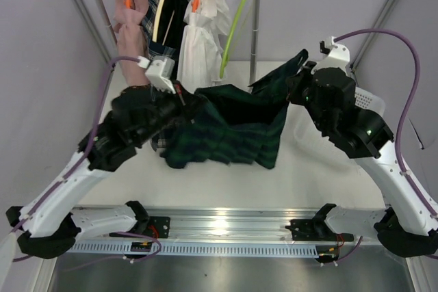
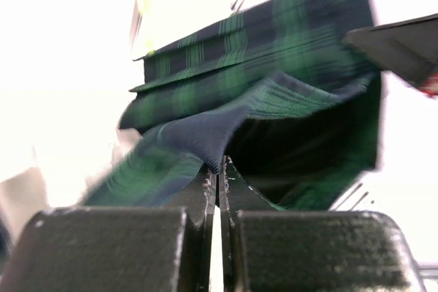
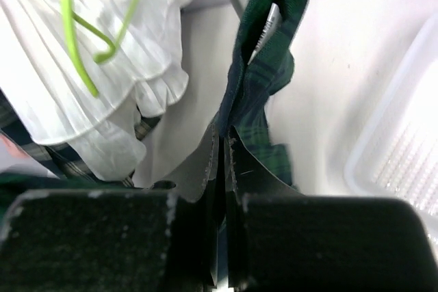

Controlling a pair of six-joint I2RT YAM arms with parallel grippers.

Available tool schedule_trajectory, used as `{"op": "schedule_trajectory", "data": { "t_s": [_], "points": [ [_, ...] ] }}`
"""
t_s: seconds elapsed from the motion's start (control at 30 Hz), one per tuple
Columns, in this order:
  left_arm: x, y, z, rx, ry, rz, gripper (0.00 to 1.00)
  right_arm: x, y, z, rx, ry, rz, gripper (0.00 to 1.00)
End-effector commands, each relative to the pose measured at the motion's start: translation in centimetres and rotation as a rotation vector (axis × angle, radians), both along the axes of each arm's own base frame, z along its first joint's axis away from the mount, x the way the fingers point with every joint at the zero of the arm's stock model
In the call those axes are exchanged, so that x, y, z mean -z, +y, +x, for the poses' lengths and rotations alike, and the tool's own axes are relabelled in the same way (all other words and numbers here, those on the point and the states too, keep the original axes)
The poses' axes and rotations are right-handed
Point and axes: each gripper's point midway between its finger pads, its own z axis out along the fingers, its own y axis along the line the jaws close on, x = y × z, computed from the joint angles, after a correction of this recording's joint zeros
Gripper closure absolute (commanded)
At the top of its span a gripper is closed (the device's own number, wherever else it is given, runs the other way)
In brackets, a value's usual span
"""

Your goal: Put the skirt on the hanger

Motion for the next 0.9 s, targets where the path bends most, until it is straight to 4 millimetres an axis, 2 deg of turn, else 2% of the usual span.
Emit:
{"op": "schedule_trajectory", "data": {
  "t_s": [0.0,0.07,0.17,0.2,0.23,0.27,0.33,0.37,0.43,0.47,0.53,0.57,0.6,0.63,0.67,0.7,0.73,0.8,0.83,0.87],
  "points": [
    [-3.0,3.2,-1.6,-0.018,-0.066,0.070,1.00,-4.6,-1.9,-0.3,0.042,-0.113,0.019,1.00],
    [-3.6,4.1,-2.0,-0.029,-0.071,0.074,1.00,-5.5,-2.4,-0.7,0.049,-0.131,0.033,1.00],
    [-4.5,5.1,-2.9,-0.032,-0.079,0.065,1.00,-5.0,-2.4,-1.4,0.036,-0.113,0.048,1.00],
    [-4.6,5.2,-3.2,-0.025,-0.078,0.060,1.00,-4.5,-2.3,-1.6,0.034,-0.098,0.060,1.00],
    [-4.4,5.2,-3.5,-0.014,-0.070,0.055,1.00,-3.1,-1.8,-1.8,0.022,-0.071,0.048,1.00],
    [-3.3,5.1,-3.5,-0.009,-0.049,0.069,1.00,-2.9,-2.0,-2.4,0.014,-0.071,0.066,1.00],
    [-2.5,5.5,-4.0,-0.010,-0.037,0.071,1.00,-1.5,-1.0,-3.0,-0.017,-0.046,0.105,1.00],
    [0.1,5.5,-3.6,-0.024,0.005,0.117,1.00,0.6,-0.6,-3.3,-0.030,-0.014,0.100,1.00],
    [1.5,5.6,-3.8,-0.027,0.030,0.112,1.00,3.3,0.2,-3.7,-0.035,0.041,0.121,1.00],
    [5.1,5.0,-3.9,-0.007,0.093,0.158,1.00,6.9,1.1,-4.0,-0.051,0.095,0.088,1.00],
    [6.2,4.7,-4.1,-0.001,0.112,0.113,1.00,9.6,1.3,-4.9,-0.050,0.135,0.131,1.00],
    [10.8,4.2,-4.4,0.019,0.189,0.165,1.00,13.4,1.7,-5.4,-0.058,0.187,0.104,1.00],
    [11.4,3.7,-4.5,0.026,0.204,0.134,1.00,14.2,1.7,-6.0,-0.058,0.197,0.158,0.96],
    [15.8,3.7,-4.8,0.032,0.276,0.185,1.00,15.2,2.3,-6.4,-0.080,0.204,0.189,0.90],
    [16.9,3.2,-5.2,0.047,0.310,0.168,1.00,18.6,2.3,-6.8,-0.080,0.250,0.160,0.84],
    [17.4,2.8,-5.1,0.052,0.312,0.151,1.00,19.4,2.3,-7.2,-0.086,0.257,0.174,0.77],
    [20.7,3.2,-5.5,0.046,0.362,0.192,1.00,20.3,2.3,-7.4,-0.080,0.275,0.182,0.66],
    [22.0,3.4,-5.5,0.034,0.380,0.191,1.00,22.4,2.0,-8.1,-0.072,0.312,0.149,0.54],
    [23.6,3.7,-5.8,0.032,0.402,0.213,1.00,23.0,1.8,-8.3,-0.066,0.323,0.136,0.45],
    [23.9,3.8,-5.8,0.031,0.409,0.215,1.00,23.5,1.6,-8.4,-0.060,0.326,0.122,0.41]
  ]
}}
